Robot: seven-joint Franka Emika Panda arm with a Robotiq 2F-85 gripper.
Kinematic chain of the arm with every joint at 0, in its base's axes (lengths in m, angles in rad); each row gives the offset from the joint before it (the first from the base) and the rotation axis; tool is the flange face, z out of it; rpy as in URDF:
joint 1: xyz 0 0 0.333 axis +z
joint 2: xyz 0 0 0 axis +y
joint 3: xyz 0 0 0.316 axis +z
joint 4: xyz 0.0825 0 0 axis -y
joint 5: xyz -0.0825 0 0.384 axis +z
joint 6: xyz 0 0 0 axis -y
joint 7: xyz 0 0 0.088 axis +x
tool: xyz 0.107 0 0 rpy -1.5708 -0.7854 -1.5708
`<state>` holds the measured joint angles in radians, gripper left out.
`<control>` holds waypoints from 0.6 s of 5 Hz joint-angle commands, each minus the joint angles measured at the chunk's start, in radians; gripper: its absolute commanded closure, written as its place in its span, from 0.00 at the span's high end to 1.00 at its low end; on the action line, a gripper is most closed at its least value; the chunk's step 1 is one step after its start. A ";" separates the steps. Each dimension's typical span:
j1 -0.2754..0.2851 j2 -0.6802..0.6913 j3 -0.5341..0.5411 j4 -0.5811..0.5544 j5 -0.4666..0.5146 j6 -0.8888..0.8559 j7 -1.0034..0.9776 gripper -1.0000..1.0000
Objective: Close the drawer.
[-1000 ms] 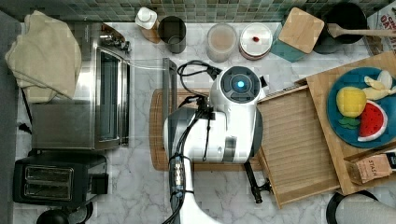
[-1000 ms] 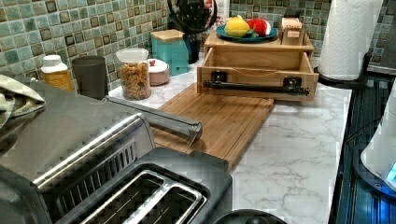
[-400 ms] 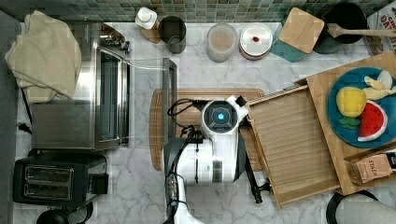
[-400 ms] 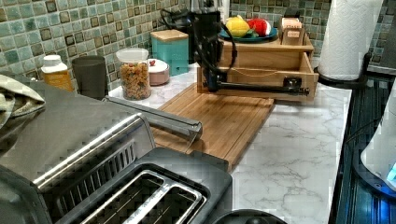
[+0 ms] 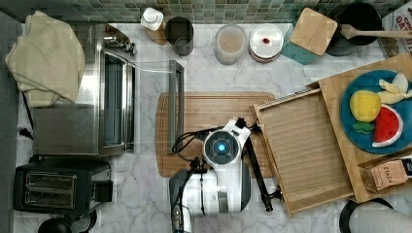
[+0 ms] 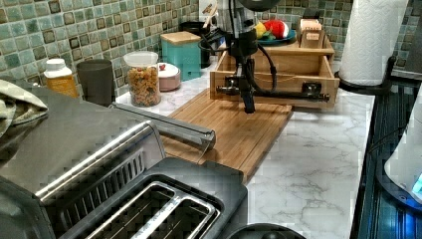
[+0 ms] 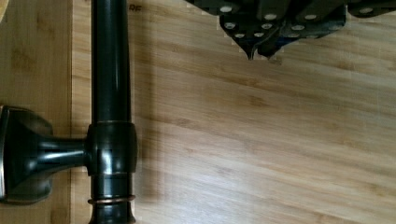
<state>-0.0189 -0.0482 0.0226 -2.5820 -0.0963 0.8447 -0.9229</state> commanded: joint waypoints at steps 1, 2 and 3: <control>-0.003 -0.091 0.008 -0.040 -0.099 0.089 -0.031 0.00; -0.004 -0.037 -0.022 -0.034 -0.060 0.103 -0.102 0.00; -0.015 -0.029 -0.030 -0.049 -0.068 0.105 -0.090 0.00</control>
<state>-0.0196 -0.1197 0.0118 -2.6602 -0.1720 0.9692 -0.9336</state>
